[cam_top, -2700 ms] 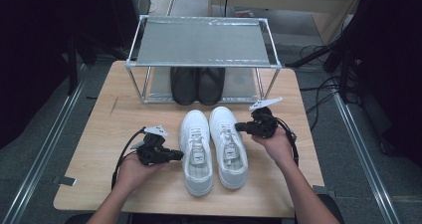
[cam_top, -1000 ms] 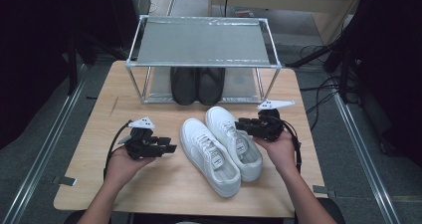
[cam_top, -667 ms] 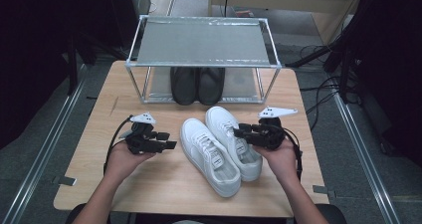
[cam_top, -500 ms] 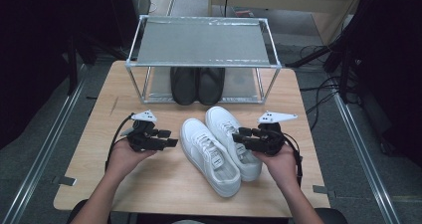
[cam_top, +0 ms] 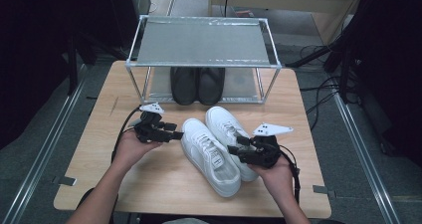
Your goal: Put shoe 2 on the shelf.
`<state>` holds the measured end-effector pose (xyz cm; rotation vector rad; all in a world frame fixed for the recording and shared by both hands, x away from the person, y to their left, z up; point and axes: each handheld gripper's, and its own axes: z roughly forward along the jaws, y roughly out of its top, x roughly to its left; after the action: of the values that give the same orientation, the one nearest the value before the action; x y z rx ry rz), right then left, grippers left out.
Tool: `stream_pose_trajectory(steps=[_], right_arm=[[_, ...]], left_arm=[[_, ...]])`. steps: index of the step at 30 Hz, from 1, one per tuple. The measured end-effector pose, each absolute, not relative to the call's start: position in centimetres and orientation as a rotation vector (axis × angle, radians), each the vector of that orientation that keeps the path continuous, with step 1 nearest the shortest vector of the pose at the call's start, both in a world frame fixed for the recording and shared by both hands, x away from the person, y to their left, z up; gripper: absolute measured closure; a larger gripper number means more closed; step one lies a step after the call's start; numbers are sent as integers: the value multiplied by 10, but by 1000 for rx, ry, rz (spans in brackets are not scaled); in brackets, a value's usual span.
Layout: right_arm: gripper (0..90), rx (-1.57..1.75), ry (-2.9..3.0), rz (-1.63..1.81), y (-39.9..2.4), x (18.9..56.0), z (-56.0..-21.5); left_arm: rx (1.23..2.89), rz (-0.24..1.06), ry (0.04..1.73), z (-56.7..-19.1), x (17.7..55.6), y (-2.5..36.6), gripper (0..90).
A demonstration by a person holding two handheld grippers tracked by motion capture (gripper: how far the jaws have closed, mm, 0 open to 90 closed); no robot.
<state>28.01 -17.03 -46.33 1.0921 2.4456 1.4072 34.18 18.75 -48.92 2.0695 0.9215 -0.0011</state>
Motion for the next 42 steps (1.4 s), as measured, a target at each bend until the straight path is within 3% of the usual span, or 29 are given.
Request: stream_pose_trajectory(steps=[14, 27, 30, 42], right_arm=[[357, 1060, 2434, 1327, -147, 273, -474], [376, 1025, 2388, 1292, -141, 269, -479], [425, 1014, 2372, 1261, -140, 268, -480], [473, 1086, 2424, 1237, -141, 271, -479]], left_arm=[[2037, 4, 906, -489, 343, 187, 467], [2028, 8, 905, -488, 344, 188, 464], [2025, 5, 905, -488, 344, 188, 464], [2012, 9, 915, -488, 345, 191, 461]])
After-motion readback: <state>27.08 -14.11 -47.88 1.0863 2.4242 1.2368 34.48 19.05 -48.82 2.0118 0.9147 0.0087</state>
